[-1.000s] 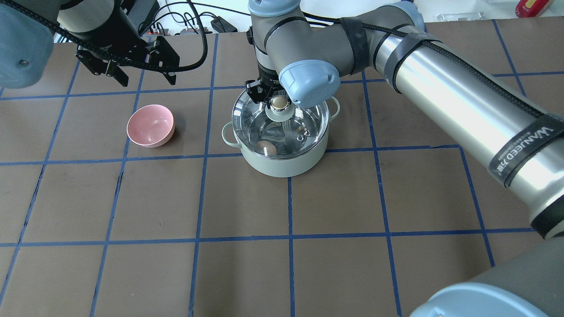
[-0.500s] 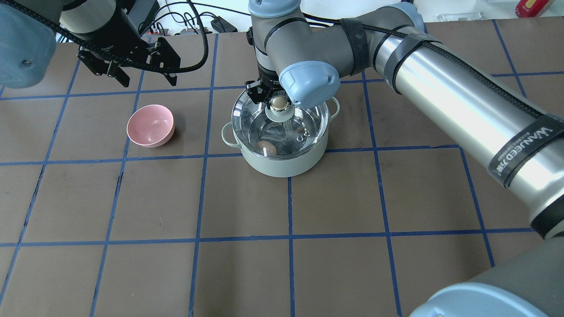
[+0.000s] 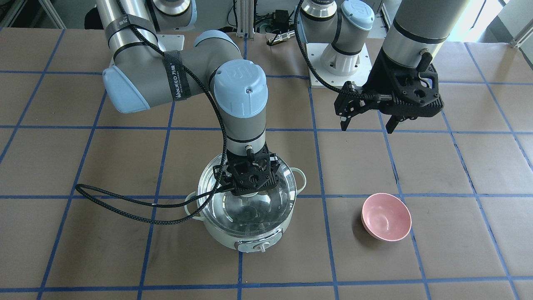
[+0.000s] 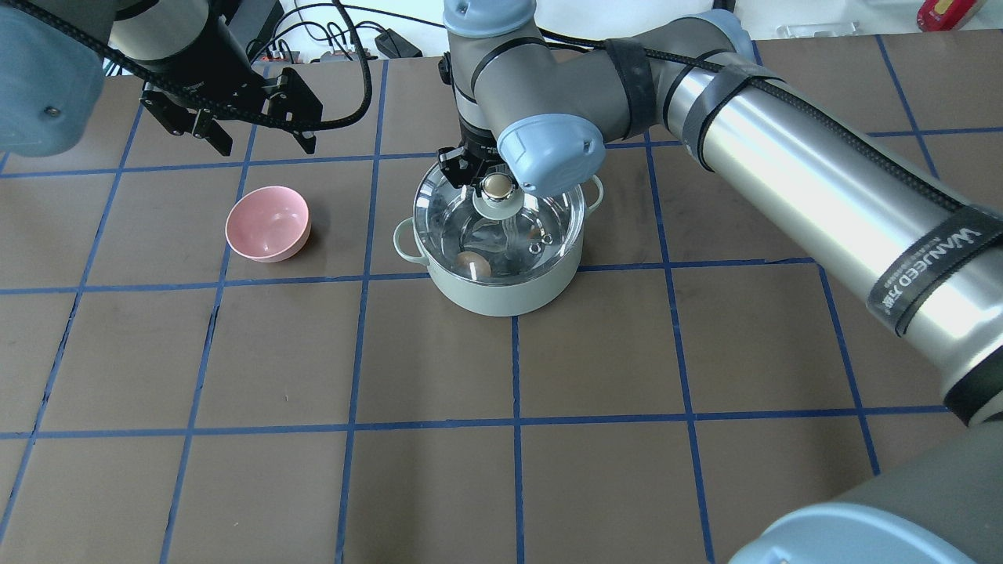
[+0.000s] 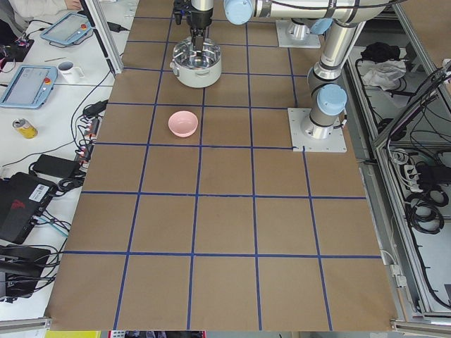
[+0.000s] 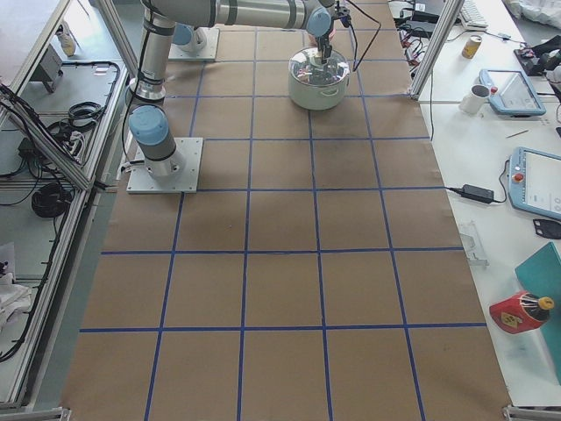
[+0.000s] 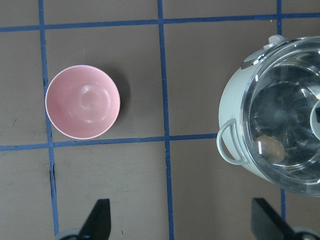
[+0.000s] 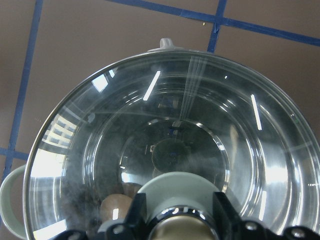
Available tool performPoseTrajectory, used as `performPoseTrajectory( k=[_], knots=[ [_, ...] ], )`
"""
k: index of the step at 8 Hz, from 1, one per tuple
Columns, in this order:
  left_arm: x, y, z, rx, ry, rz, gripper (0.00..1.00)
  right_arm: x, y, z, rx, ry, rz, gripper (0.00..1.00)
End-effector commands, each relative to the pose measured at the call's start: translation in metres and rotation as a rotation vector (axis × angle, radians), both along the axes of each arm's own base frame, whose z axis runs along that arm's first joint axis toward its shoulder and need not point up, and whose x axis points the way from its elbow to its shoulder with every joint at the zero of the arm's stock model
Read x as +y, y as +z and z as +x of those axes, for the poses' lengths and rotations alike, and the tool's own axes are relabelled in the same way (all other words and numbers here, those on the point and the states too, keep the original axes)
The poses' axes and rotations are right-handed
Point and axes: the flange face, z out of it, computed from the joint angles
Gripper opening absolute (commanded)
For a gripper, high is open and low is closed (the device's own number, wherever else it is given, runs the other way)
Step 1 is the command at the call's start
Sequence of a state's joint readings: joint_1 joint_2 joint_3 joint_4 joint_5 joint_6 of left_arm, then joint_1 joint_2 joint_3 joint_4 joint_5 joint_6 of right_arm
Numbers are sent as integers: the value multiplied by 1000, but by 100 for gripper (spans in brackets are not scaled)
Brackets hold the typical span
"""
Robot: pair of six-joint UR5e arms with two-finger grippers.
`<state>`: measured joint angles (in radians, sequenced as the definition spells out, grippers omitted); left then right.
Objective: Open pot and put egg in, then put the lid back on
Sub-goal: 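Lower the glass lid onto the pot with the right gripper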
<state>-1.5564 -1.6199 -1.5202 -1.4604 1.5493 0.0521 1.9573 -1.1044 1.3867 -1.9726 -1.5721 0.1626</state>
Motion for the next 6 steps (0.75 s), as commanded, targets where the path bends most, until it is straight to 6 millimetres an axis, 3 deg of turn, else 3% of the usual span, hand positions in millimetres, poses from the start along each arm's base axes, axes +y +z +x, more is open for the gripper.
performPoseTrajectory(
  k=[1,2,3,4,5,6],
  knots=[
    [0,-1,0,0,1,3,100,-1,1,-1,3,35,-6,0],
    [-1,-1,1,0,1,2,100,0,0,-1,3,40,-3,2],
    [-1,-2,1,0,-2,3,100,0,-1,0,3,41,-2,26],
    [-1,-2,1,-3,-11,3,100,1,-3,0,5,43,1,53],
    [-2,0,1,-2,-13,-5,100,0,-3,-1,5,44,1,100],
    [-1,-1,-1,-1,-14,-3,100,0,0,-4,4,40,-2,100]
  ],
)
